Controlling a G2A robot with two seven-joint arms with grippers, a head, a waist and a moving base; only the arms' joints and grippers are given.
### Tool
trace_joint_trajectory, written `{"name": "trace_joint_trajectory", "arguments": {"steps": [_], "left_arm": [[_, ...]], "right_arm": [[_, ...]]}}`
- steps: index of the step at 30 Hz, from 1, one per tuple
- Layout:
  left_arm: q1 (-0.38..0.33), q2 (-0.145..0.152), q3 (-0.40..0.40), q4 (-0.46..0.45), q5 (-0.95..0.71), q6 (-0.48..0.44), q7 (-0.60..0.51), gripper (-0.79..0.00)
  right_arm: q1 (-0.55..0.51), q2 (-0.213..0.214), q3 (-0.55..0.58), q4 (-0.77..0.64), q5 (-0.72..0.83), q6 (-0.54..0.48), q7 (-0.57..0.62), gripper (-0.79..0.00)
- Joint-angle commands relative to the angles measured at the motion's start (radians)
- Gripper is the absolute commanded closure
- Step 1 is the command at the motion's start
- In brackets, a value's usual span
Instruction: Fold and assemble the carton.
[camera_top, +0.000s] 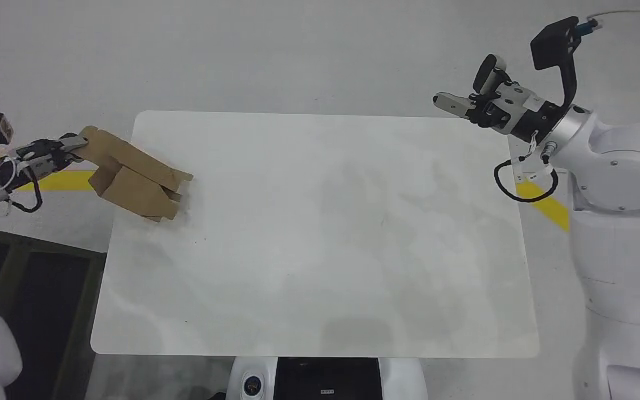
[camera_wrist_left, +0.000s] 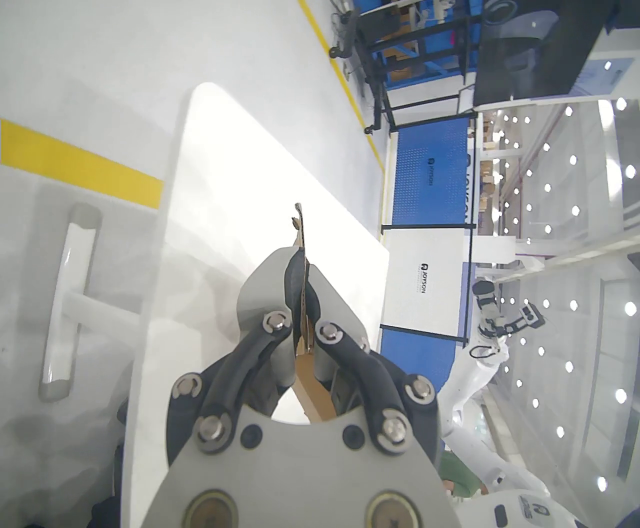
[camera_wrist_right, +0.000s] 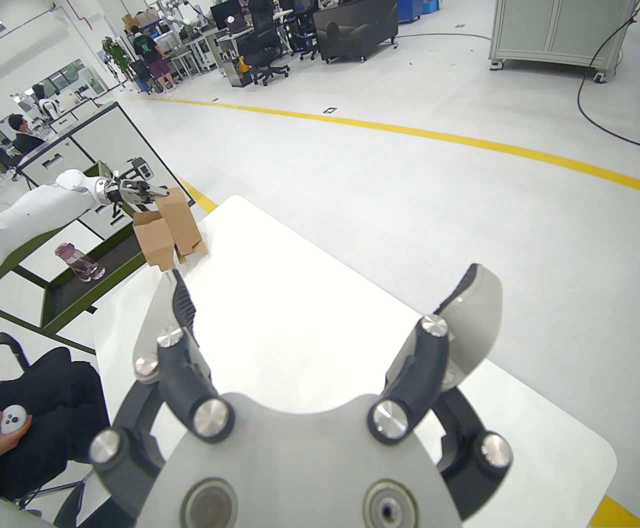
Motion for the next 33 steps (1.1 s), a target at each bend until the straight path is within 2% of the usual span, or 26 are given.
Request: {"name": "trace_joint_trajectory", "arguments": {"steps": [1, 8, 18, 27, 33], "left_arm": [[-0.005, -0.003, 0.008, -0.061, -0.030, 0.005, -0.003, 0.000], [-0.003, -0.023, 0.080, -0.273, -0.109, 0.018, -0.016, 0.000], [-0.043, -0.087, 0.306, -0.492, -0.172, 0.009, -0.007, 0.000], [-0.069, -0.137, 0.512, -0.600, -0.200, -0.010, 0.012, 0.000], [-0.096, -0.158, 0.639, -0.651, -0.177, 0.000, 0.002, 0.000]], "right_arm": [[0.000, 0.000, 0.000, 0.000, 0.000, 0.000, 0.000, -0.785], [0.000, 0.000, 0.000, 0.000, 0.000, 0.000, 0.000, -0.785], [0.000, 0.000, 0.000, 0.000, 0.000, 0.000, 0.000, -0.785], [0.000, 0.000, 0.000, 0.000, 0.000, 0.000, 0.000, -0.785], [0.000, 0.000, 0.000, 0.000, 0.000, 0.000, 0.000, -0.785]]}}
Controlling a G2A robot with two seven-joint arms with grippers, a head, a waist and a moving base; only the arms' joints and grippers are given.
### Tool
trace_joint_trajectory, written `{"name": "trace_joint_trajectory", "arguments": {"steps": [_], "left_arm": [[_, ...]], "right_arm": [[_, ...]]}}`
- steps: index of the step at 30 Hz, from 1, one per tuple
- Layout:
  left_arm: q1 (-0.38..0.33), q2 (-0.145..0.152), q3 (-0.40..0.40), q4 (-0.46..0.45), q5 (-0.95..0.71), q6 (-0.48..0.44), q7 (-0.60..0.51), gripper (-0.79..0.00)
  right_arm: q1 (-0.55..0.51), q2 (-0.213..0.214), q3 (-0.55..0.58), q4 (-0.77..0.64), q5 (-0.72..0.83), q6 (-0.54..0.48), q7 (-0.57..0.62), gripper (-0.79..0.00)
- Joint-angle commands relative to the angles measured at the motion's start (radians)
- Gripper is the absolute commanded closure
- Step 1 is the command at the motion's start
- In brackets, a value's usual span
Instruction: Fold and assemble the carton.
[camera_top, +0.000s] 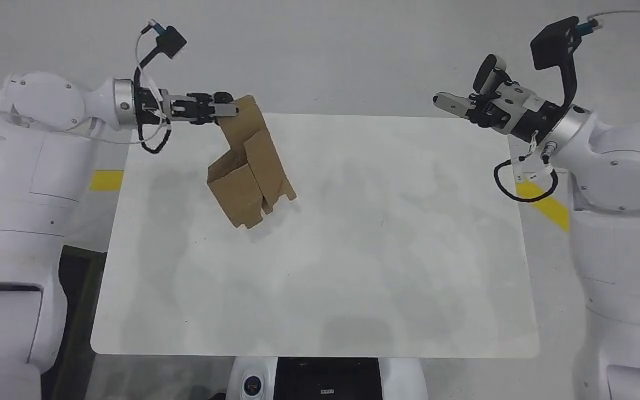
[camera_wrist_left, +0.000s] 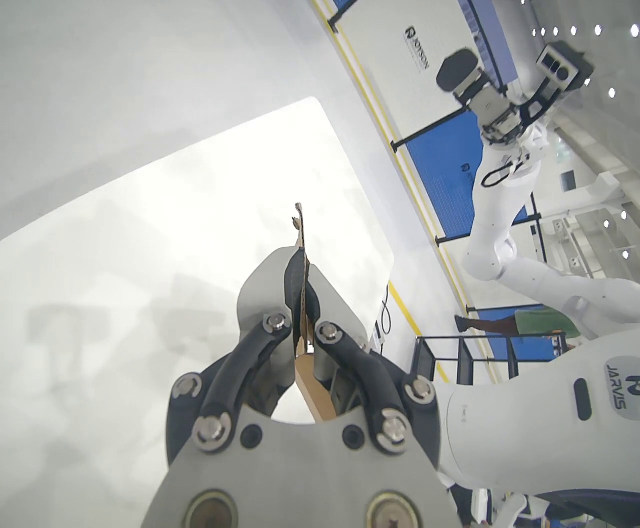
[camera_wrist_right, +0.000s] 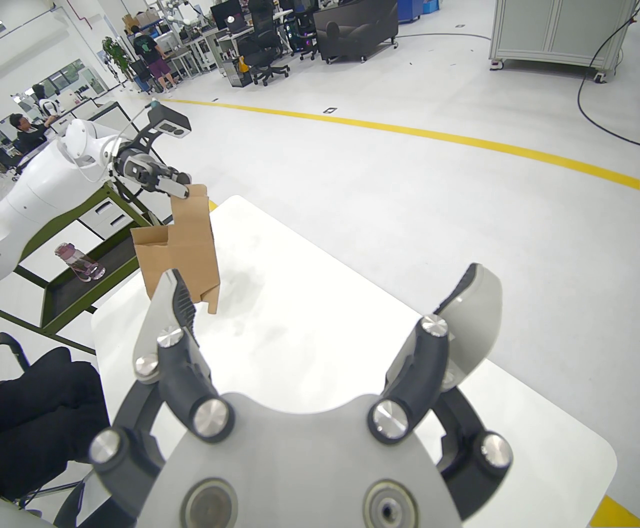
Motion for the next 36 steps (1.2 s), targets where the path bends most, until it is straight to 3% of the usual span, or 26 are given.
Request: {"name": "trace_joint_trajectory", "arguments": {"steps": [1, 8, 14, 19, 36], "left_arm": [[-0.012, -0.005, 0.043, -0.011, 0.003, 0.001, -0.001, 0.000], [-0.046, -0.017, 0.152, -0.054, -0.025, -0.012, 0.012, 0.000], [-0.076, -0.016, 0.213, -0.066, -0.053, -0.021, 0.021, 0.000], [-0.097, -0.017, 0.258, -0.083, -0.084, -0.021, 0.021, 0.000], [-0.127, 0.002, 0.360, -0.129, -0.179, -0.050, 0.050, 0.000]], "right_arm": [[0.000, 0.000, 0.000, 0.000, 0.000, 0.000, 0.000, -0.785], [-0.010, 0.000, -0.006, -0.002, 0.006, 0.000, -0.004, -0.785], [0.034, 0.002, -0.071, 0.048, 0.107, -0.025, 0.103, -0.785], [0.110, -0.007, -0.175, 0.125, 0.187, -0.050, 0.188, -0.785], [0.309, -0.070, -0.509, 0.356, 0.392, -0.185, 0.311, -0.785]]}}
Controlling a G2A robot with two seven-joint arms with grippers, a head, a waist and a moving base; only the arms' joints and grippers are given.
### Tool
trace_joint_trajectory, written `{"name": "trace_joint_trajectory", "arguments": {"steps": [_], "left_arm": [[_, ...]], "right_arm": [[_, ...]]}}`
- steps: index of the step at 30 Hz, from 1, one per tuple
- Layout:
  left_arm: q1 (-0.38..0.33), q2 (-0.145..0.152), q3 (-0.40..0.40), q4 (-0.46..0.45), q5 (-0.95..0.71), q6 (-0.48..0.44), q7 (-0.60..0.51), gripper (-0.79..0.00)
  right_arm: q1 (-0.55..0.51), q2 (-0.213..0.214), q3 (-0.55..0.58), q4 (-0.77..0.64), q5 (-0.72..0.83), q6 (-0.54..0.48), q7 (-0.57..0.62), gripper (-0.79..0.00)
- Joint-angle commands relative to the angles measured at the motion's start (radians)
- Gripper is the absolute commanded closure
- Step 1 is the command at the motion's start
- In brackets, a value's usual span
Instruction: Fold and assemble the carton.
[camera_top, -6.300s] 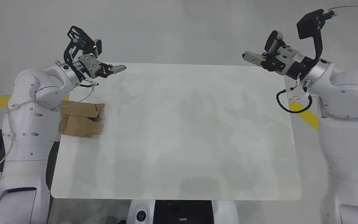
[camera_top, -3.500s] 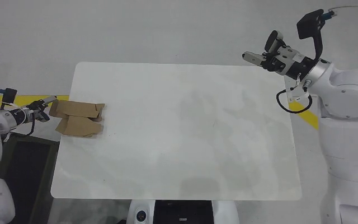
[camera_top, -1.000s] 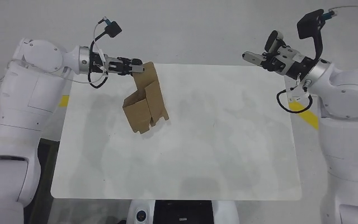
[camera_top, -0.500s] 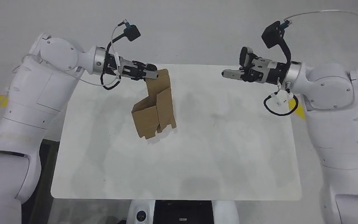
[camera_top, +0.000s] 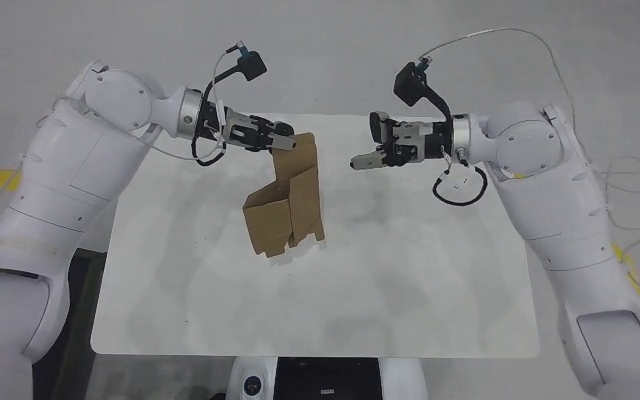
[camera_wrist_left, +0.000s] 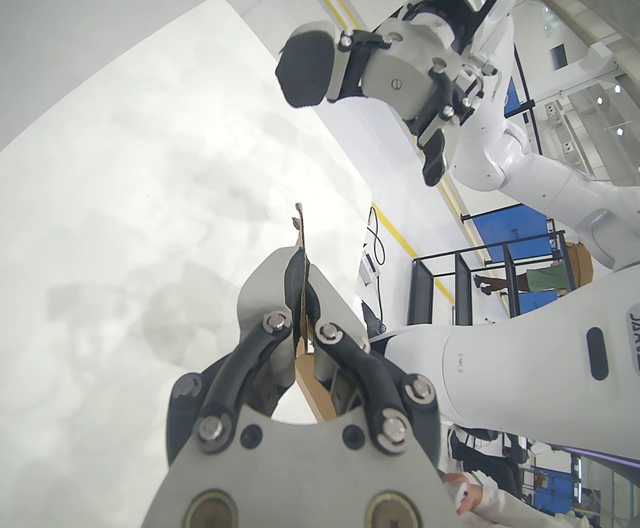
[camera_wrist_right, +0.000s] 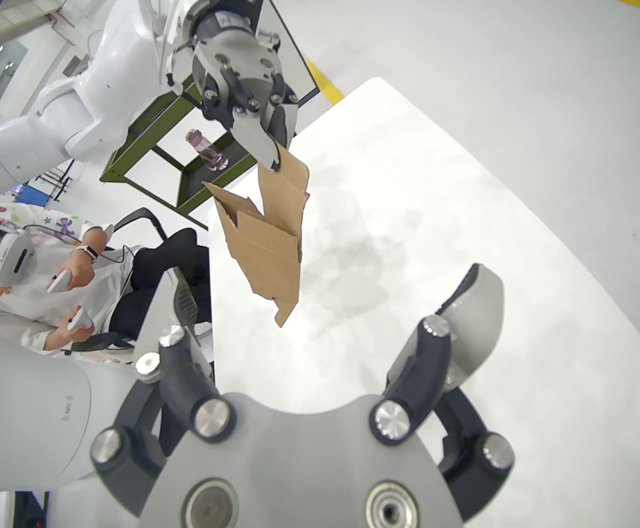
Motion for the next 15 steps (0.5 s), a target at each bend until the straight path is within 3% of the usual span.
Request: {"name": "trace_joint_trajectory", "arguments": {"steps": [1, 15], "left_arm": [[-0.002, 0.004, 0.008, -0.001, -0.014, -0.005, 0.005, 0.000], [-0.012, 0.044, 0.054, -0.039, -0.125, -0.022, 0.022, 0.000]], "right_arm": [[0.017, -0.008, -0.035, 0.022, 0.021, -0.011, 0.020, -0.785], [0.068, -0.015, -0.250, 0.088, 0.210, -0.127, -0.074, -0.785]]}}
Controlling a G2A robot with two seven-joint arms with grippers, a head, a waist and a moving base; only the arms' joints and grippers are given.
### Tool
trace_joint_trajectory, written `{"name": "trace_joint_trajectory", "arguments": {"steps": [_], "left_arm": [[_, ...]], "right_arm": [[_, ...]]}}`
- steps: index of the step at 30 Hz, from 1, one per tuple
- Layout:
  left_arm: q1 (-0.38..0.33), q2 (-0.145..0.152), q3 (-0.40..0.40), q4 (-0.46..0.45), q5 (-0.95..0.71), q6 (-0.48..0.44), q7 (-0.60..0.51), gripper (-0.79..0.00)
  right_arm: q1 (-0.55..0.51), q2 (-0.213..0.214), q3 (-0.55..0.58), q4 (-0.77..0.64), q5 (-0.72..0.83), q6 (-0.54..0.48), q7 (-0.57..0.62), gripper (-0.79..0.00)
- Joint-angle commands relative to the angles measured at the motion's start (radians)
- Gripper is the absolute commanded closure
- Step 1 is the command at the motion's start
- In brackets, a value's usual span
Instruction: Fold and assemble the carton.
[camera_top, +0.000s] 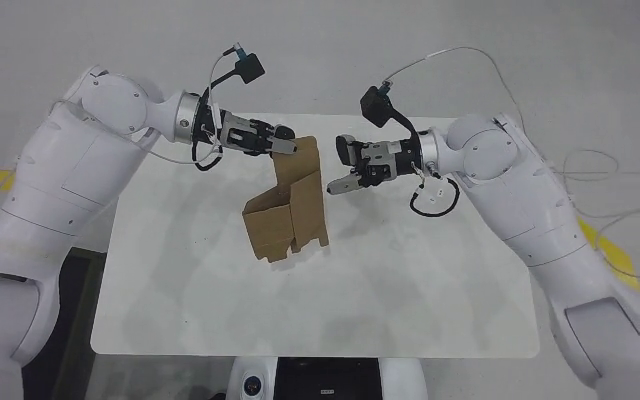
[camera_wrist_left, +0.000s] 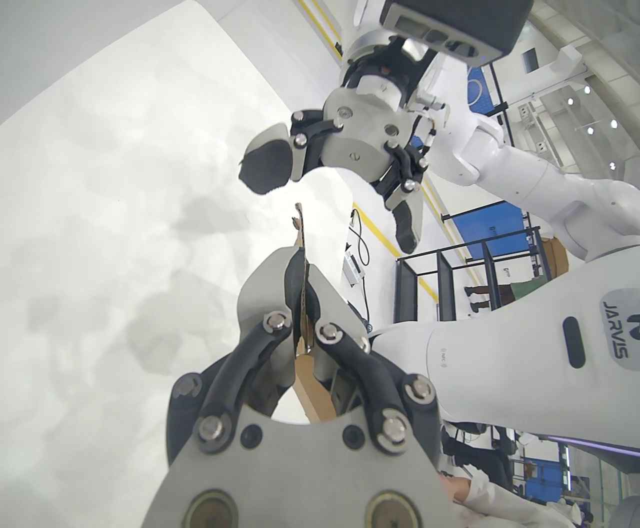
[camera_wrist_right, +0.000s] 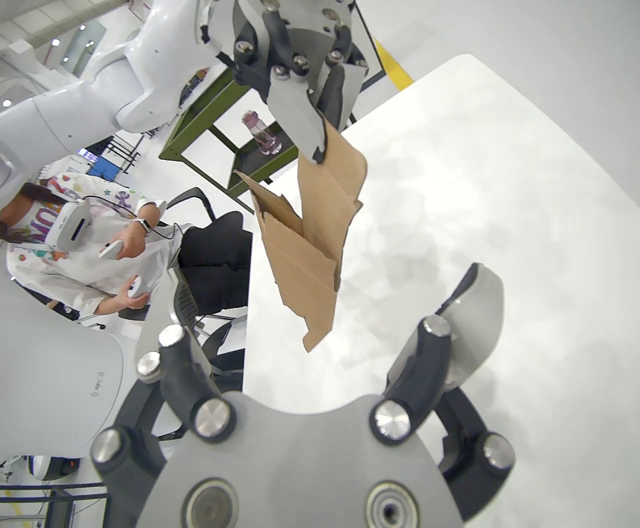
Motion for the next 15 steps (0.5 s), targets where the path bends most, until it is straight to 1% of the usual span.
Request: {"name": "trace_joint_trajectory", "arguments": {"steps": [1, 8, 15], "left_arm": [[-0.003, 0.006, 0.005, -0.003, -0.023, -0.006, 0.007, 0.000], [-0.006, 0.021, 0.026, -0.004, -0.094, -0.017, 0.017, 0.000], [-0.002, 0.027, 0.036, 0.007, -0.169, -0.022, 0.022, 0.000]], "right_arm": [[0.012, 0.004, -0.045, 0.003, 0.021, -0.013, -0.013, -0.785], [0.055, 0.019, -0.165, 0.038, 0.086, -0.086, -0.087, -0.785], [0.099, 0.027, -0.265, 0.065, 0.142, -0.147, -0.147, -0.779]]}}
